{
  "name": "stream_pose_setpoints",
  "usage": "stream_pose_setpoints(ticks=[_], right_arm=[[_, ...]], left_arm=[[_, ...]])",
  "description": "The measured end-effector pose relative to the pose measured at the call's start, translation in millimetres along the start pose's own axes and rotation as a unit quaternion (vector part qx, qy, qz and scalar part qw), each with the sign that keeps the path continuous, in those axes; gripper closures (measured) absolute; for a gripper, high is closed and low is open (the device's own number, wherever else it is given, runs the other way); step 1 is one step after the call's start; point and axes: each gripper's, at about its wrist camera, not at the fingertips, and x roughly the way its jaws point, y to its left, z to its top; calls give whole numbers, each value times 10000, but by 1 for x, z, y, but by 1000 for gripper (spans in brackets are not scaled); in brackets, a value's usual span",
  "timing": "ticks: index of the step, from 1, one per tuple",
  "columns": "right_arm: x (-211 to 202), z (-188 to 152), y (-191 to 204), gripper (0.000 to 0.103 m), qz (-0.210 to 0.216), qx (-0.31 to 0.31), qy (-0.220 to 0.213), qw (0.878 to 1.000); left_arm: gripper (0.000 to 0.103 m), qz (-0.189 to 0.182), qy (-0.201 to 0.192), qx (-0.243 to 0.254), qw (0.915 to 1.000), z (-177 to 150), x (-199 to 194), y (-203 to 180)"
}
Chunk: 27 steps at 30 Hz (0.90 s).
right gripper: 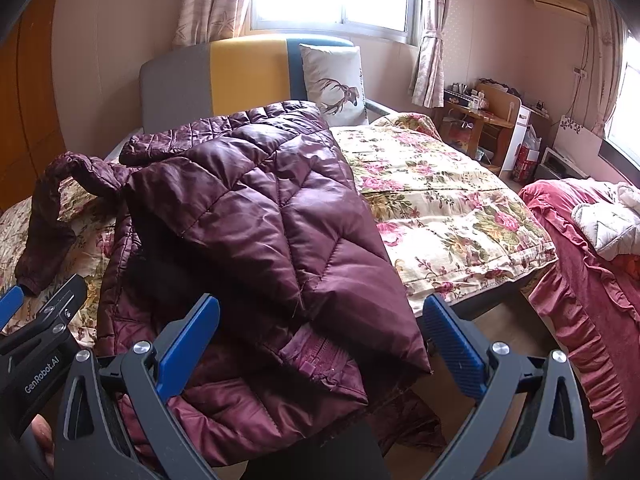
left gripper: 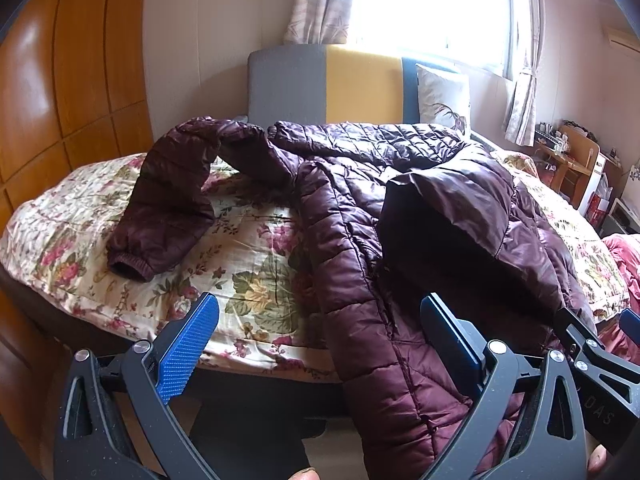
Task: Fold large clothes
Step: 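Approach the crumpled maroon puffer jacket with both grippers open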
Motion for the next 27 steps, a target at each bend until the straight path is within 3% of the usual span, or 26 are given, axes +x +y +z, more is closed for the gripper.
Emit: stream_pose_setpoints(ticks=[27], right_arm=[[-15,0,8,2,164,-140,-334,9992]], left_arm=[[3,136,153,-151,9997,2,3,11]])
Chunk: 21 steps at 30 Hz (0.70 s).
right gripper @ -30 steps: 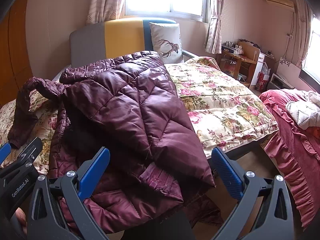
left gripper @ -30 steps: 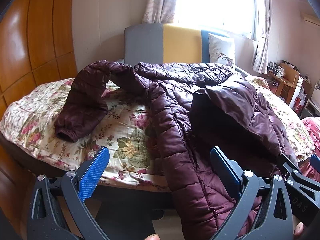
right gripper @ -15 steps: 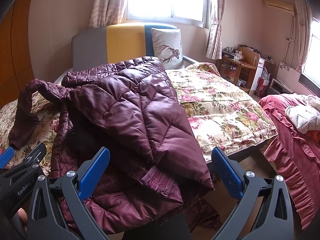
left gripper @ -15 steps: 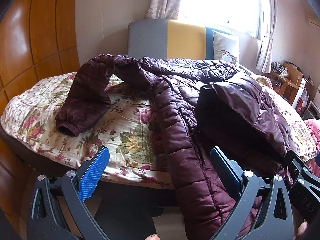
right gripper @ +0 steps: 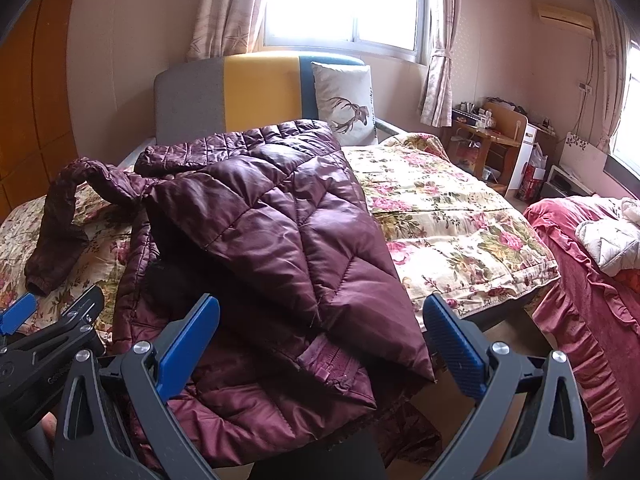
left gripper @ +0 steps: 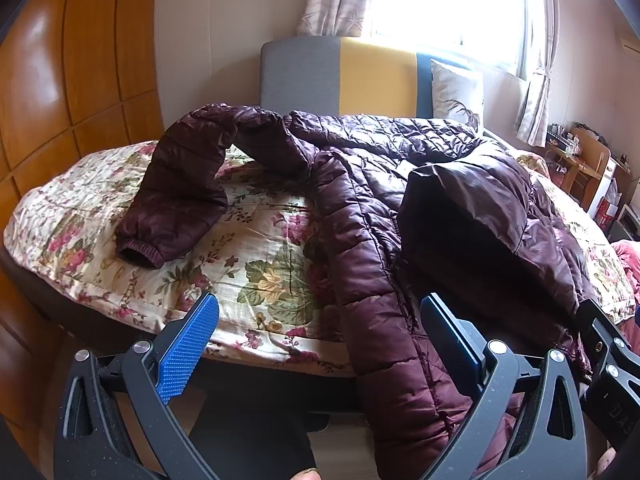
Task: Fold large clothes
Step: 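Approach the crumpled maroon puffer jacket with both grippers open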
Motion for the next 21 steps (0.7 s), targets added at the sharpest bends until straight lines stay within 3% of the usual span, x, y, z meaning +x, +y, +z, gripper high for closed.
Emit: stream_pose_setpoints(ticks=[21], right_arm=[[-1,0,1,2,114,-10,-19,9999]], left_arm=[[3,-19,39,6,10000,0,4,-1]])
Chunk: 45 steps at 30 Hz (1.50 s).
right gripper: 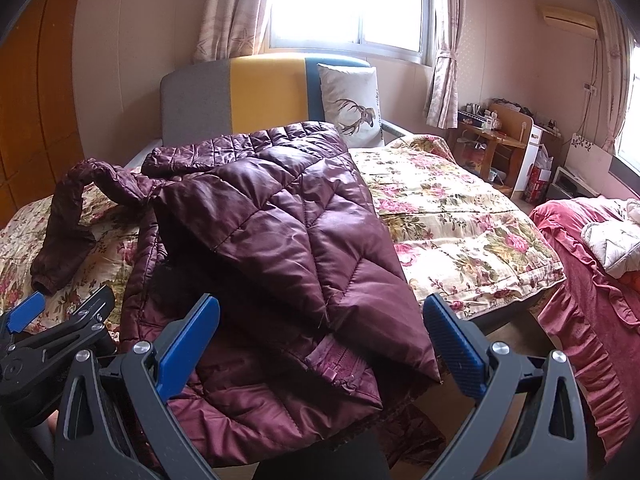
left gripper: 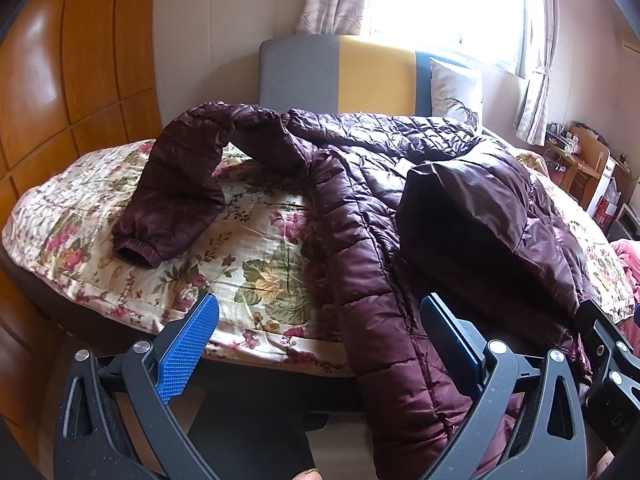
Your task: Fold large clothes
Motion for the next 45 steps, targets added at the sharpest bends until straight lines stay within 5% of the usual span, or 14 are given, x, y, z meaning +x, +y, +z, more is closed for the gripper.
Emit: stream_pose_setpoints(ticks=[11,16,21,27,29,31,35,41,45], right_arm=[[4,5,-6,2,245,70,1,9997],[6,26,-3,2,605,-19,-148,9981],[22,52,32,2,1284,-704,-134,9891],[77,60,84,3,919,-1847,-6,9785],[98,61,92,12,759,-2169,53,9732],[118,64,85,63,704,-2259,244,9713],[122,86,34,80,985,-1551,410,9821],[93,130,-72,82,1024,-61,14,9947],[94,123,-149,85,929,1099,304,9891]], left_arm=[[3,-414,540,-117,9976,-3,29,-1],[3,-914,1068,-422,9892,-1,54,17],[5,-1535,1483,-1056,9712,-4,72,33],[38,-2252,1843,-1100,9504,0,93,17],[49,-2405,1918,-959,9467,1,99,7],[65,-2241,1931,-736,9524,2,107,-1],[86,-2419,1959,-871,9463,10,114,11],[89,-2472,1483,-1405,9472,55,108,73],[90,-2294,1194,-1531,9538,83,98,121]])
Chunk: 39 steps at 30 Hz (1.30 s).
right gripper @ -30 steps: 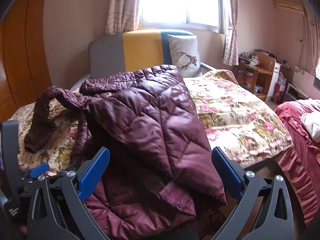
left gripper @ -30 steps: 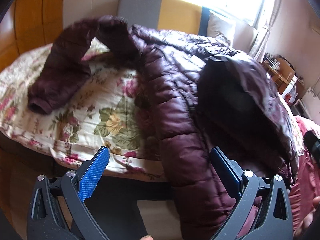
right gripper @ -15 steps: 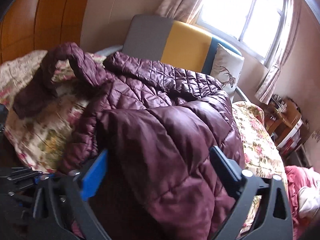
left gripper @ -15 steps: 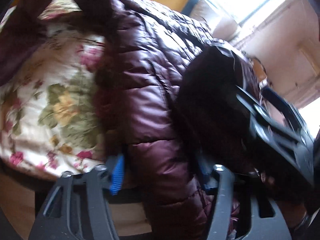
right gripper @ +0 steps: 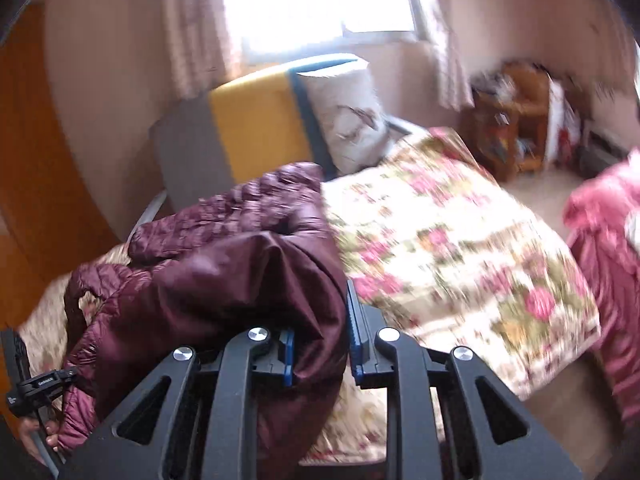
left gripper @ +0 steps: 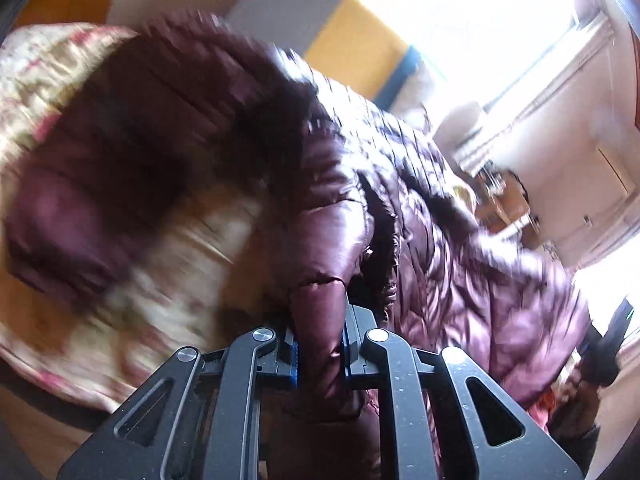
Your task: Fold large clothes
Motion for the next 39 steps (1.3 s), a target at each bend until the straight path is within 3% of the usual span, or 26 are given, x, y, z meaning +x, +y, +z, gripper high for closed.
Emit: stream_pose_setpoints(ticks=[4,6,9,11,12,14,15,16,19,22,23,25,26,28,29,30,31,32,34,35,37,38,39], right_arm=[[10,-57,-41,87,-90,408,825,9957],[18,-90,-46,89,-202,418,1203,9917],[27,-127,-65,92,-727,340,1687,9824],[25,-134,-84,92,-953,461,1811,9777],[23,-134,-89,90,-969,446,1865,9767],[19,-129,-89,59,-957,295,2002,9746],[15,-124,-86,38,-993,164,2006,9745],[8,-119,-85,30,-1045,-50,1994,9743],[-13,-106,-97,23,-1487,-400,1904,9695],[-22,-87,-93,21,-1638,-413,1671,9714],[-19,-81,-83,21,-1674,-543,1587,9715],[-10,-73,-58,20,-1750,-1058,1592,9658],[-6,-73,-46,19,-1901,-1507,1678,9555],[-2,-80,-37,13,-2251,-2335,1840,9279],[-3,-83,-42,11,-2333,-2442,1896,9219],[-5,-85,-52,9,-2323,-2339,2028,9221],[-9,-88,-69,9,-2148,-2023,2263,9283],[-13,-92,-80,9,-2019,-1798,2380,9329],[-25,-102,-108,7,-1799,-1317,2678,9373],[-33,-107,-125,7,-1723,-997,2844,9378],[-49,-111,-155,8,-2088,-506,2908,9324],[-57,-107,-167,8,-2376,-312,2792,9299],[-64,-103,-174,11,-2572,-125,2632,9297]], left_arm=[[90,246,-136,34,9996,18,-29,21],[89,312,108,193,9993,10,-26,23],[86,478,681,624,9946,-24,-8,14],[74,603,680,678,9936,-34,0,16],[70,477,689,466,9954,-35,1,22],[44,169,408,-123,9989,-34,-17,41],[37,220,156,-333,9991,-29,-27,50],[33,299,-28,-452,9985,-22,-34,62],[33,1126,-673,-841,9878,-9,-69,96],[32,1750,-831,-1090,9750,7,-80,127],[25,1798,-811,-1183,9732,10,-77,132],[9,1376,-656,-1486,9771,18,-64,145],[9,1178,-664,-1888,9727,20,-53,155],[10,1051,-598,-2270,9663,20,-46,172],[19,1050,-568,-2280,9663,24,-36,174],[30,1119,-489,-2302,9654,23,-30,177],[52,1144,-342,-2308,9657,25,-18,176],[65,1241,-223,-2287,9653,29,-7,176],[85,1305,-410,-2137,9673,40,-11,171],[88,1479,-555,-1975,9675,51,-20,170],[89,1907,-878,-1788,9612,67,-43,174],[90,2187,-1071,-1756,9539,80,-58,183],[90,2637,-1299,-1677,9410,99,-79,195]])
